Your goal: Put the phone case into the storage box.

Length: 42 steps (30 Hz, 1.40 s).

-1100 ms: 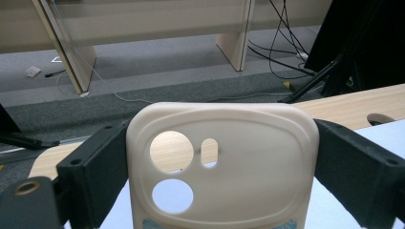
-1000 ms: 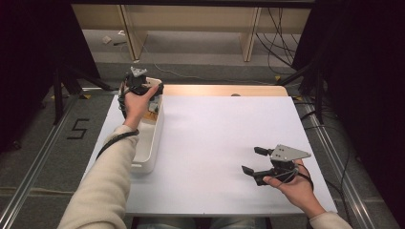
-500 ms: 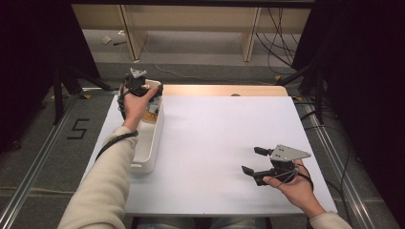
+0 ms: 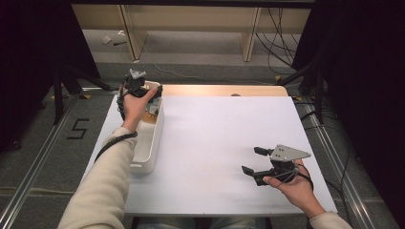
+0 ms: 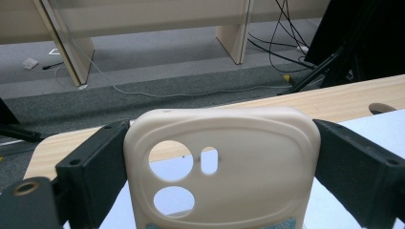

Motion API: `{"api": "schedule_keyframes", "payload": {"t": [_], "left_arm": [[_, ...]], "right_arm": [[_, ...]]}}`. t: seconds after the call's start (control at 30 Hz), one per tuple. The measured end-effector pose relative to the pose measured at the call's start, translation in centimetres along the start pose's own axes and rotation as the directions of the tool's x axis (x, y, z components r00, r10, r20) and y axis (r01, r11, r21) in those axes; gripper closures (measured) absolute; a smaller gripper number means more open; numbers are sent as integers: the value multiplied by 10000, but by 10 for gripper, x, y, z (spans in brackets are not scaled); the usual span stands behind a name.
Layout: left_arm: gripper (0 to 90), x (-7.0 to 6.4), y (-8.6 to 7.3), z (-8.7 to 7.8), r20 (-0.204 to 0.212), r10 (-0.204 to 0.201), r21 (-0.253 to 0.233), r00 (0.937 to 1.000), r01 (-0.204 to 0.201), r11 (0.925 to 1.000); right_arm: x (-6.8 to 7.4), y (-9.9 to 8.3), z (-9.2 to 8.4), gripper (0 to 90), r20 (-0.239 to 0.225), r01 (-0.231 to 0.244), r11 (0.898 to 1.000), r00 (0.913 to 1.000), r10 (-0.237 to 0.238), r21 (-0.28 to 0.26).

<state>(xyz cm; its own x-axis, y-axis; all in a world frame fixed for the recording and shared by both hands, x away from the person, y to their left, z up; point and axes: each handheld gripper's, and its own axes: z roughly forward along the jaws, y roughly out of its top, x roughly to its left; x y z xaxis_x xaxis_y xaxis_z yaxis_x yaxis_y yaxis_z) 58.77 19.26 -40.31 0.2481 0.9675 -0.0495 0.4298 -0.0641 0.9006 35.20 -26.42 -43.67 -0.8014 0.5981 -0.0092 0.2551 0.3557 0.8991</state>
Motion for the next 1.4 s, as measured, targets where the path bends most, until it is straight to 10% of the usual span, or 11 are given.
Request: {"api": "schedule_keyframes", "payload": {"t": [1.4], "left_arm": [[7,-4,9,-5,253,138,50,9996,-140,9999]], "right_arm": [[1,-1,1,177,-94,-5,9999,10000,7,139]]}}
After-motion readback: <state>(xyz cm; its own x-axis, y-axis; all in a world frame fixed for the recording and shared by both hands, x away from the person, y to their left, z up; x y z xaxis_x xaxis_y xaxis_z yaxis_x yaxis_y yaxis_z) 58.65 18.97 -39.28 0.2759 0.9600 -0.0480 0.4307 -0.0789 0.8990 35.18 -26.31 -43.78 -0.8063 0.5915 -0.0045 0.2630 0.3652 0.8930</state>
